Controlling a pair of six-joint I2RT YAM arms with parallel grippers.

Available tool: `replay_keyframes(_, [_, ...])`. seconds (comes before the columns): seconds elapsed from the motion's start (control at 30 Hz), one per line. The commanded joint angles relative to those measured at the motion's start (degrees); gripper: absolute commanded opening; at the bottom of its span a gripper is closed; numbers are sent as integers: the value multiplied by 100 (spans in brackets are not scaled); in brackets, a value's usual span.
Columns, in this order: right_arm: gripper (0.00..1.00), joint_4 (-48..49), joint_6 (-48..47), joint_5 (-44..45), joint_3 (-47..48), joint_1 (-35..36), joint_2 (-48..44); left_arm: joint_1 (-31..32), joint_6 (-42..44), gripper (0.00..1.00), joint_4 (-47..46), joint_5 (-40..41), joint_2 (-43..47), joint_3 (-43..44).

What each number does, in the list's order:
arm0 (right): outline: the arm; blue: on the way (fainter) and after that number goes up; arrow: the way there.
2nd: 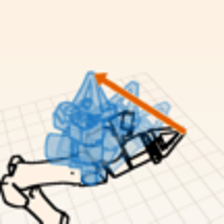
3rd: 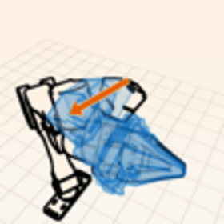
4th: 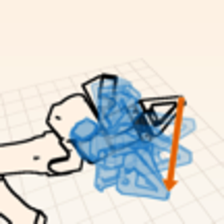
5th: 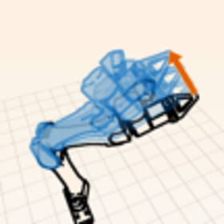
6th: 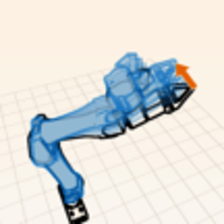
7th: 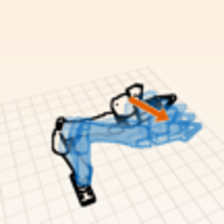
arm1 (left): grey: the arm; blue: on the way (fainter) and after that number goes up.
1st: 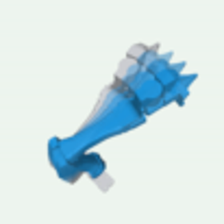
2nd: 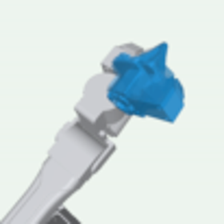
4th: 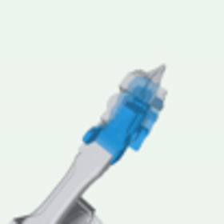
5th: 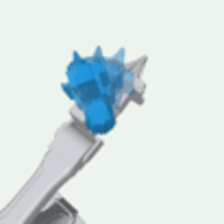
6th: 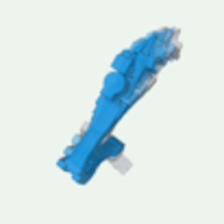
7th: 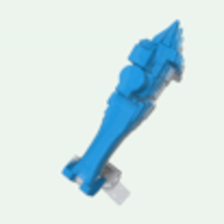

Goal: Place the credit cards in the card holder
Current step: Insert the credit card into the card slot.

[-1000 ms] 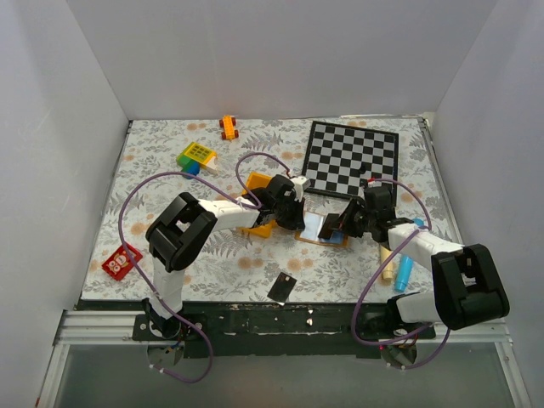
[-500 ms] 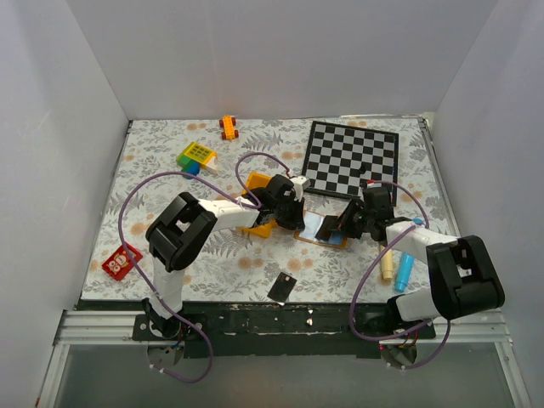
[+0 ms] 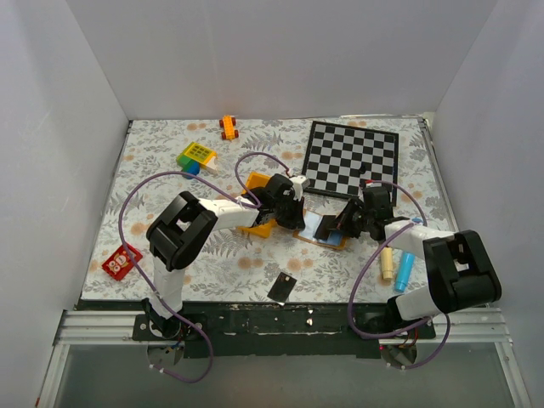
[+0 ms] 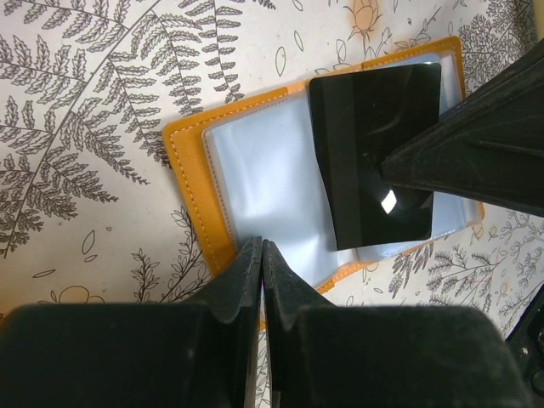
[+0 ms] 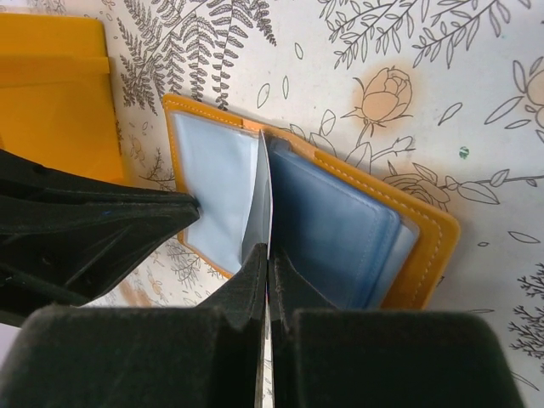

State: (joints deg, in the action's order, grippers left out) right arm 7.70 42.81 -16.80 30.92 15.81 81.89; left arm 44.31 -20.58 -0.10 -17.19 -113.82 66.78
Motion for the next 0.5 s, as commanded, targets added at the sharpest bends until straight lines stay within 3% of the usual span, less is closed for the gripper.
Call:
replay_keyframes(0.0, [1, -6, -62, -95, -130, 45, 257, -2, 63, 0, 168, 23, -149, -43])
replay_keyframes(0.47, [1, 3, -35, -166, -270, 36, 99, 7, 63, 0, 177, 49, -123, -104])
